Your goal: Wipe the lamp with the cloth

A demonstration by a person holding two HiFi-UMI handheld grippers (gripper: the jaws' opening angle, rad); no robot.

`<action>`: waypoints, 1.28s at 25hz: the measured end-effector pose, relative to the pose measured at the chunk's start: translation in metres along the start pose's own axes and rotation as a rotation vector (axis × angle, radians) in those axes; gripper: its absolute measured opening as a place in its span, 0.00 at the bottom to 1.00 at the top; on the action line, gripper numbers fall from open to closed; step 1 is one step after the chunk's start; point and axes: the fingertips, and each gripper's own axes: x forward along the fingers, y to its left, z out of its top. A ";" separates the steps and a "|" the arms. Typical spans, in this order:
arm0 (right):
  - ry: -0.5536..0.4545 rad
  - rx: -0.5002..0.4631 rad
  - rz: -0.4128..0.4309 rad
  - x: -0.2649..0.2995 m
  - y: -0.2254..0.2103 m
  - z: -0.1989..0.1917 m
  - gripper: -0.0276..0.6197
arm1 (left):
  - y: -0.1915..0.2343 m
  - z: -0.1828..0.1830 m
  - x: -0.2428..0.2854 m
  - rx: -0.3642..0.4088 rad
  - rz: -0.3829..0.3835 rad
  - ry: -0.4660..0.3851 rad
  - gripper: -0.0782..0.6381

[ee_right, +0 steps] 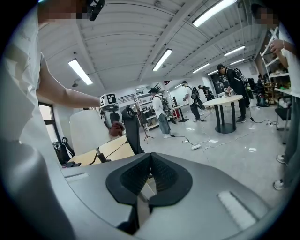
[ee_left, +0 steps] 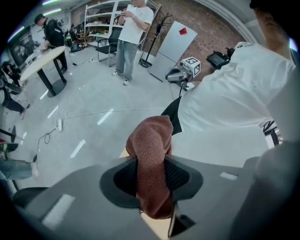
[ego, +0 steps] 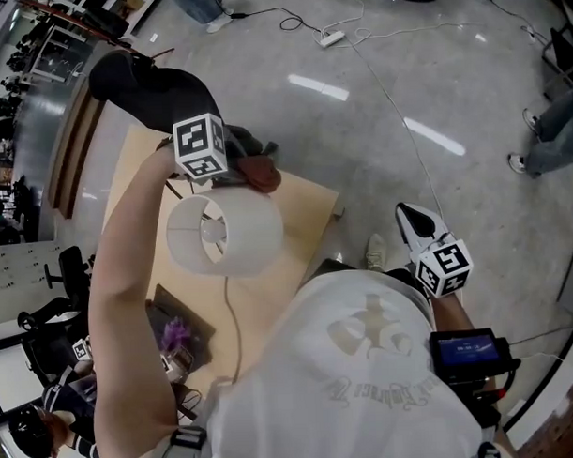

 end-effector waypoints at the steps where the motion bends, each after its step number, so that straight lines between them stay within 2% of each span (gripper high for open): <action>1: 0.002 0.000 0.003 0.001 0.001 0.000 0.06 | 0.000 -0.001 -0.003 0.013 0.019 0.004 0.29; 3: 0.004 -0.004 0.013 0.002 0.005 0.002 0.06 | -0.001 -0.002 -0.019 0.024 0.065 -0.013 0.29; 8: -0.002 -0.010 0.043 0.008 0.014 0.007 0.06 | -0.016 0.007 -0.097 0.013 0.209 -0.142 0.29; 12: 0.001 -0.014 0.066 0.011 0.021 0.007 0.06 | -0.058 0.018 -0.135 0.058 0.219 -0.169 0.29; 14: 0.004 -0.012 0.077 0.013 0.026 0.008 0.06 | -0.079 0.023 -0.135 0.101 0.186 -0.132 0.29; 17: 0.006 -0.011 0.090 0.016 0.031 0.008 0.06 | -0.101 0.027 -0.117 0.183 0.120 -0.002 0.29; 19: 0.007 -0.011 0.091 0.016 0.031 0.007 0.06 | -0.101 0.027 -0.100 0.207 0.090 0.075 0.28; 24: 0.004 0.007 0.074 0.014 0.022 0.002 0.06 | -0.080 0.022 -0.054 0.225 0.062 0.208 0.28; 27: -0.001 0.026 0.052 0.011 0.016 -0.002 0.06 | -0.064 0.017 -0.029 0.226 0.083 0.282 0.28; 30: 0.004 0.049 0.038 0.008 0.011 -0.010 0.06 | -0.044 0.021 -0.012 0.225 0.175 0.320 0.28; 32: 0.006 0.059 0.037 0.006 0.008 -0.017 0.06 | -0.036 0.013 -0.003 0.171 0.218 0.360 0.29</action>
